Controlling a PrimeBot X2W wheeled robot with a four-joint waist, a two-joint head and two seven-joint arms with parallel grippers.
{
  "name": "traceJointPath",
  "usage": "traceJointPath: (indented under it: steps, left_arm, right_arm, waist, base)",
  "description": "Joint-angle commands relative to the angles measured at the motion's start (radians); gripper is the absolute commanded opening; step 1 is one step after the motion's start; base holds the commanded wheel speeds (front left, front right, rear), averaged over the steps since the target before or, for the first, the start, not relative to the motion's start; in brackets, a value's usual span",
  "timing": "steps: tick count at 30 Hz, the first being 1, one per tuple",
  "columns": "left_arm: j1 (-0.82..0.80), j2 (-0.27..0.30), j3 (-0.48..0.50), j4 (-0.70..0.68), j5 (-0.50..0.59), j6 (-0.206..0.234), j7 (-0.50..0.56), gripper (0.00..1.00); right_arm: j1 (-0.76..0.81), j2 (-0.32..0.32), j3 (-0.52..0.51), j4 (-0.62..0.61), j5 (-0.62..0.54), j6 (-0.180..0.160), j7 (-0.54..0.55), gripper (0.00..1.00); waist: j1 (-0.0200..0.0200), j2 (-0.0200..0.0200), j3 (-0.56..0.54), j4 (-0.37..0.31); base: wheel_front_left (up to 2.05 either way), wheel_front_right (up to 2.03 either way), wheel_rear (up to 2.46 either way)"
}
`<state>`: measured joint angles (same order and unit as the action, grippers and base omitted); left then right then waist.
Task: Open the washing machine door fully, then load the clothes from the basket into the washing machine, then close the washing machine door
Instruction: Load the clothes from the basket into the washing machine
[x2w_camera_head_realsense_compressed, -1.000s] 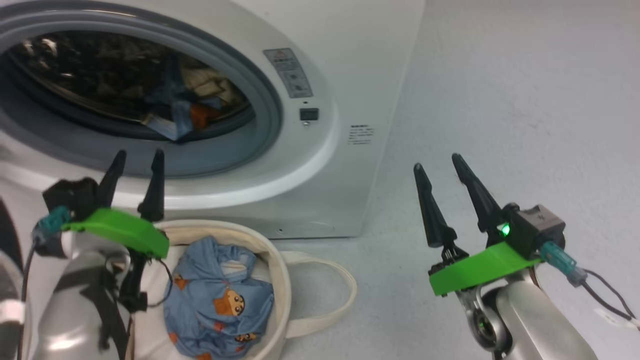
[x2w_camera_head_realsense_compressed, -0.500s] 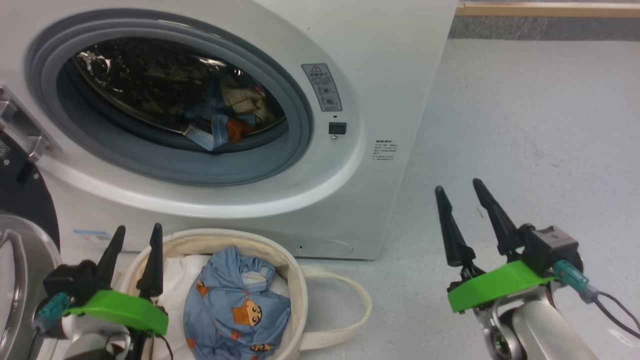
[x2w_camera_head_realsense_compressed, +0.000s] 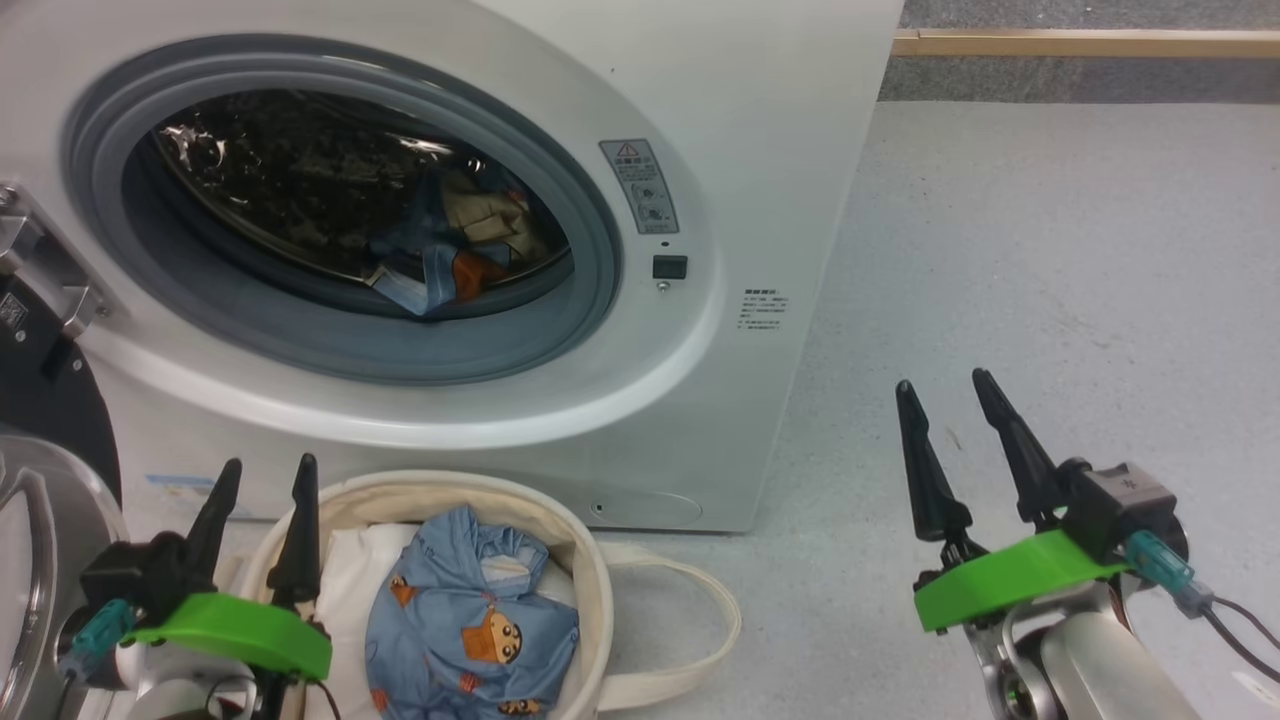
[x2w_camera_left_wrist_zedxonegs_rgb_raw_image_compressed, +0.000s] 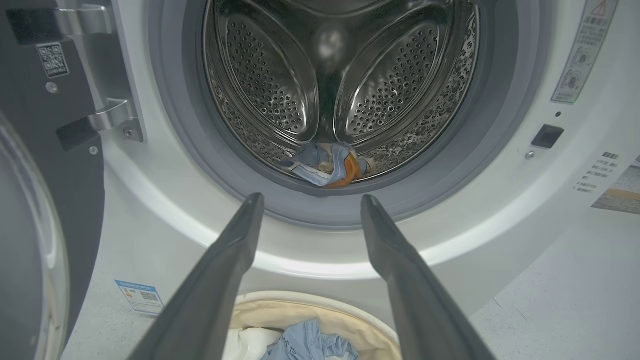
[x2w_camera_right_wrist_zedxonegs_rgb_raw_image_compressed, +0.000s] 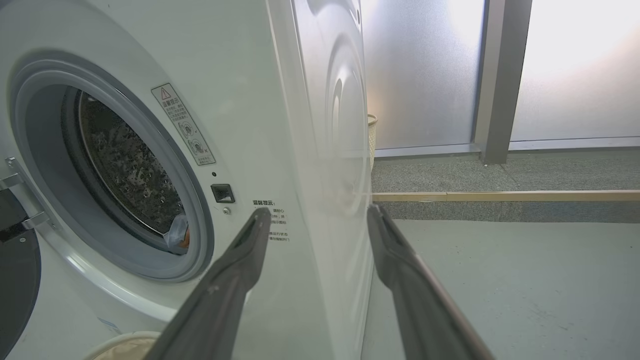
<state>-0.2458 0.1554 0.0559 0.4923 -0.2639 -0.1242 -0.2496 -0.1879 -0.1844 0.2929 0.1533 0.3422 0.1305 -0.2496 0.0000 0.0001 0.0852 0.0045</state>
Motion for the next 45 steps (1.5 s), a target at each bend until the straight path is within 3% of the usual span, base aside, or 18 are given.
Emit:
traceJointPath:
  steps: [1, 15, 21, 30, 45]
  left_arm:
    - [-0.016, 0.019, 0.043, -0.034, 0.011, -0.005, -0.012, 1.00]
    - [-0.020, 0.010, 0.039, -0.024, 0.003, -0.006, -0.012, 1.00]
    - [-0.036, 0.015, 0.003, 0.053, -0.021, -0.006, -0.012, 1.00]
    - [-0.176, 0.013, -0.176, 0.360, -0.156, -0.006, -0.012, 1.00]
    - [-0.382, 0.011, -0.479, 0.628, -0.358, -0.006, 0.020, 1.00]
  right_arm:
    - [0.000, 0.001, 0.011, -0.026, -0.002, 0.000, -0.012, 1.00]
    - [0.000, 0.009, 0.002, -0.032, 0.005, 0.000, -0.012, 1.00]
    - [-0.020, 0.011, -0.002, -0.029, 0.000, 0.000, -0.012, 1.00]
    - [-0.098, -0.006, 0.008, 0.006, -0.006, 0.000, -0.012, 1.00]
    - [-0.249, -0.036, 0.016, 0.020, -0.044, 0.000, -0.012, 1.00]
  waist:
    - [0.0000, -0.0001, 0.000, -0.002]
    - [0.0000, -0.0001, 0.026, -0.020]
    - [0.0000, -0.0001, 0.065, -0.030]
    - [0.0000, -0.0001, 0.173, -0.038]
    - [0.0000, -0.0001, 0.367, -0.052]
  base:
    - [0.00, 0.00, 0.00]
    - [0.00, 0.00, 0.00]
    - [0.00, 0.00, 0.00]
    - [0.00, 0.00, 0.00]
    - [0.00, 0.00, 0.00]
